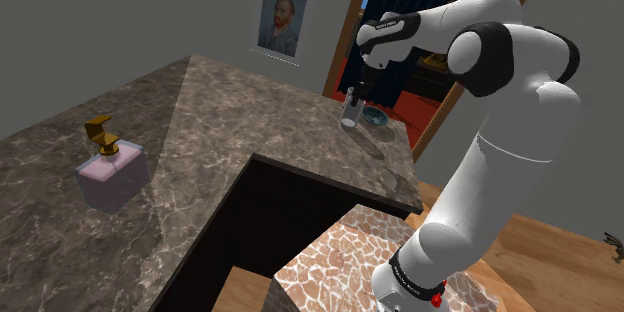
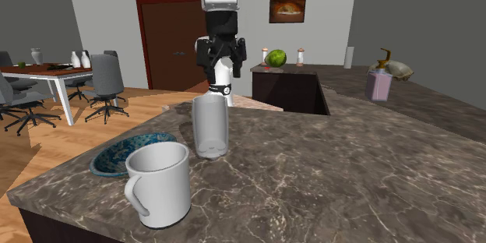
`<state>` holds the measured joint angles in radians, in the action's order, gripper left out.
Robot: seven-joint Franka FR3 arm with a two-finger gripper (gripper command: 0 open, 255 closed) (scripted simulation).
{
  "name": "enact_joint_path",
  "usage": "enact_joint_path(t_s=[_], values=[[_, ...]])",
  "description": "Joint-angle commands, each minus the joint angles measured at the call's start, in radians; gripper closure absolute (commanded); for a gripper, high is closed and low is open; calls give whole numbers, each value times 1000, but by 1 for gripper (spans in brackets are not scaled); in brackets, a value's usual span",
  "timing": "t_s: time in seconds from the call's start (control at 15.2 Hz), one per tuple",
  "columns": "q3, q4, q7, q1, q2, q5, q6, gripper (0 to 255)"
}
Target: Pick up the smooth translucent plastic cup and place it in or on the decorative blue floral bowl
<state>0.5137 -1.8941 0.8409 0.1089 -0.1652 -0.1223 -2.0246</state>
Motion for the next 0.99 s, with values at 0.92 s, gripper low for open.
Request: enact_joint_path(t_s=[0.92], values=[[-24, 123, 138, 70, -222, -104, -73, 0]])
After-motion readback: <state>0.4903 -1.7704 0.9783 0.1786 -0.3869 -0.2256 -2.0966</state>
